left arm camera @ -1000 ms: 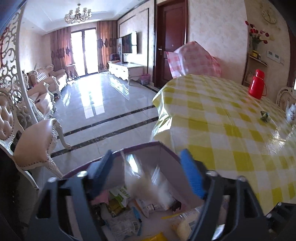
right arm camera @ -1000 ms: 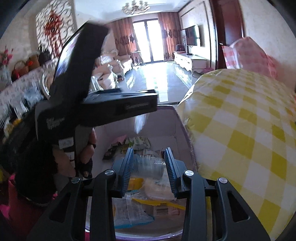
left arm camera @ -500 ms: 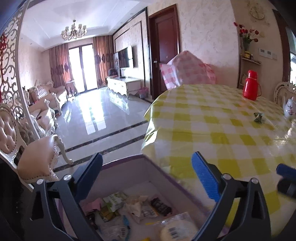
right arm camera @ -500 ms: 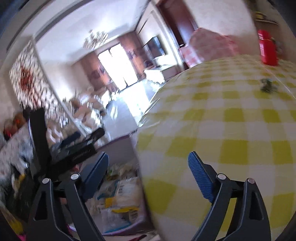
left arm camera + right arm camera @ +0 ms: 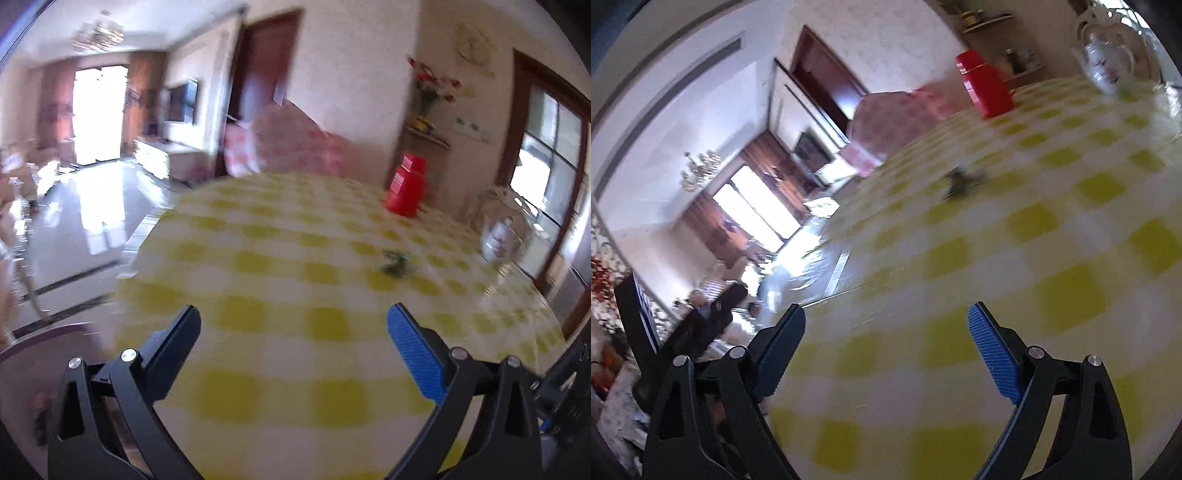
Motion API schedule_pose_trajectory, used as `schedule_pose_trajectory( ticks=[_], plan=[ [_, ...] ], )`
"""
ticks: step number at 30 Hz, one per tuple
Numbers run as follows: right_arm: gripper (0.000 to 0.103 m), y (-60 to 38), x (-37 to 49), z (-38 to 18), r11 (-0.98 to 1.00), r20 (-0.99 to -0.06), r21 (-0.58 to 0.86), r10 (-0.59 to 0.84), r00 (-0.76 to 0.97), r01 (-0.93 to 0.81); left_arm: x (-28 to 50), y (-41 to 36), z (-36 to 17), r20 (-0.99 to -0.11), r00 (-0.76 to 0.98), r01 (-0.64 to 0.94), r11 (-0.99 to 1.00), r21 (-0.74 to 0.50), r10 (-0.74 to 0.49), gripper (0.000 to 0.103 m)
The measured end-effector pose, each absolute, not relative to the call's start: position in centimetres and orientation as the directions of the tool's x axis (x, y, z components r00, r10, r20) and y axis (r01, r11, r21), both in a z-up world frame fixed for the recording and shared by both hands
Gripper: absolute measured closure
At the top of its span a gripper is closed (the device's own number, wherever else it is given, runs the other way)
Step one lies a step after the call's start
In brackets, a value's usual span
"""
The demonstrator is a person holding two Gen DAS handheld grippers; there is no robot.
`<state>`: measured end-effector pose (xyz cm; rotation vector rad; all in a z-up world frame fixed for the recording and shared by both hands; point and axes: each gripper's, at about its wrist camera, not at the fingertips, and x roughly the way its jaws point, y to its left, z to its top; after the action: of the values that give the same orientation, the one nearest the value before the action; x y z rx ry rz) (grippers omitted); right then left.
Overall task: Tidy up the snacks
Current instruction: 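Move both open tools back over the last snacks on the table, then grasp the green foil packet with the left tool while the right grasps the white candy bar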
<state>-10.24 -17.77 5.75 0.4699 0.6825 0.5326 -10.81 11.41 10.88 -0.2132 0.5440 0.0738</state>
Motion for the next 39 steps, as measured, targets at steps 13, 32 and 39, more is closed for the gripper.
schedule_pose_trajectory(
  ticks=[13,32,39],
  plan=[
    [0.016,-22.7,5.0,2.2,0.901,-0.616,0.401,0.399,0.679,-0.165,11.3,0.9,4.8,-0.679,0.734,-0.138,0.982,-0.13,0.013,0.002],
    [0.016,-24.4,14.6,0.1,0.856,-0.622,0.51,0.436,0.651,-0.086,23.1,-2.3,-0.1,-0.806,0.588,0.15,0.988,0.025,-0.069,0.018],
    [0.016,-22.3,13.2,1.2,0.909,-0.617,0.386,0.379,0.689,-0.154,22.8,-0.1,0.5,-0.779,0.604,0.209,0.977,-0.048,-0.167,0.07]
  ],
)
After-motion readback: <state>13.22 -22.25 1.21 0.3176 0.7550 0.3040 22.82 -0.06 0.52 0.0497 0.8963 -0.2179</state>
